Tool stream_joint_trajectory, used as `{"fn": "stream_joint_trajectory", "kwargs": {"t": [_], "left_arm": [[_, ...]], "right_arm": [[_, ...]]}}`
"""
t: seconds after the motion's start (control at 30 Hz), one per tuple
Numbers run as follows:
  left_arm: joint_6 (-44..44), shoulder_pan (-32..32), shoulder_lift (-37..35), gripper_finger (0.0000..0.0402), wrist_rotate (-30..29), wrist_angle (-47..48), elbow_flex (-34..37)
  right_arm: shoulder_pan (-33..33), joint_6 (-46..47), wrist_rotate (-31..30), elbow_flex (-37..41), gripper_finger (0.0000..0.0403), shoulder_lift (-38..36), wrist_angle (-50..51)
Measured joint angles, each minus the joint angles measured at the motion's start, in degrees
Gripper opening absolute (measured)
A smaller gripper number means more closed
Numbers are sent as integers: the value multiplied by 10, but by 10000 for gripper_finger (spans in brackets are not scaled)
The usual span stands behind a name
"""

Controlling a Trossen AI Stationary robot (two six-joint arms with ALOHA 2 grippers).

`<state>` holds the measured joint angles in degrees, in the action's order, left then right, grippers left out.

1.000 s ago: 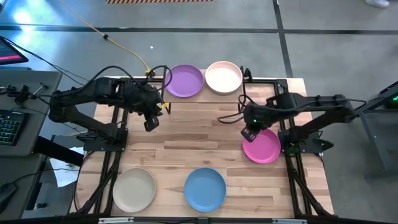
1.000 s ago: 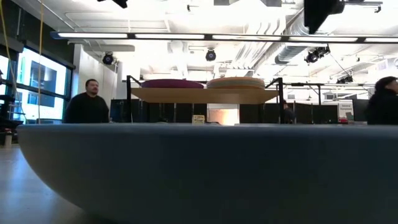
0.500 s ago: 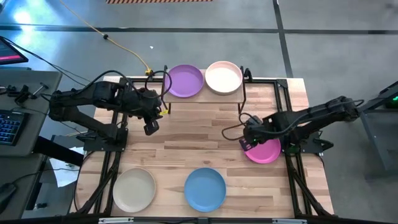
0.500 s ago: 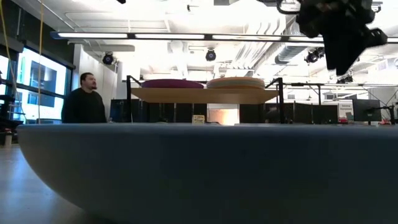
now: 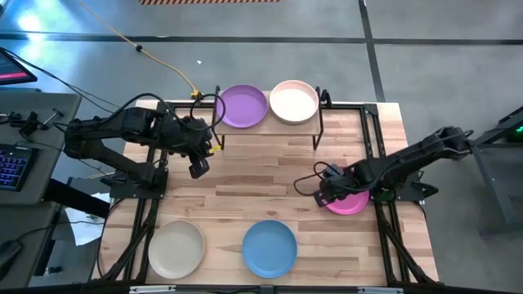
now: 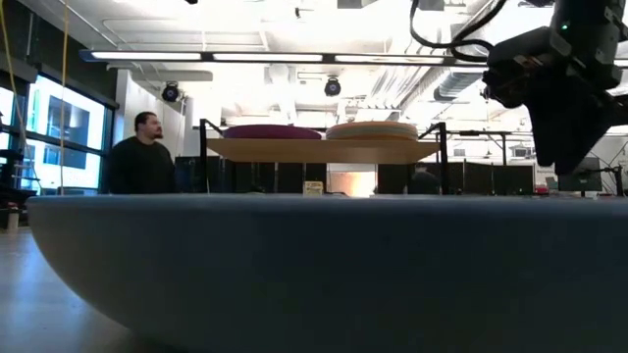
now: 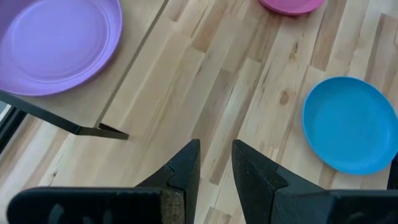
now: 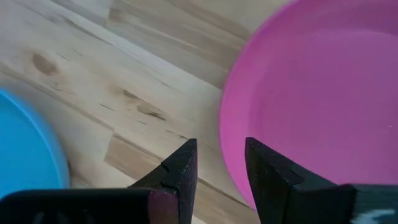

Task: Place and stack plates onto a shelf
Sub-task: Stack the pink plate on top of the purple plate on the shelf

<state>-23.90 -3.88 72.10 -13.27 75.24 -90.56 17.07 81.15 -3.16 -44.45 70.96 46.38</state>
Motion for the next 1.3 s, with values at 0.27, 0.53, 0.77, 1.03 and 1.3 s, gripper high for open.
{"fn": "stream_joint_trajectory", "kwargs": {"t": [0.27,0.53,0.77,1.03,1.3], "left_arm": [[0,0,0,83,-10,0,0],[0,0,0,83,-11,0,0],[0,0,0,83,-11,0,0],[0,0,0,83,-11,0,0],[0,0,0,83,-14,0,0]], "right_arm": [[18,6,0,13,114,33,-30],[22,-5,4,11,114,87,-59],[22,-4,5,11,114,121,-60],[22,-4,5,11,114,156,-60],[22,-1,6,10,55,158,-60]]}}
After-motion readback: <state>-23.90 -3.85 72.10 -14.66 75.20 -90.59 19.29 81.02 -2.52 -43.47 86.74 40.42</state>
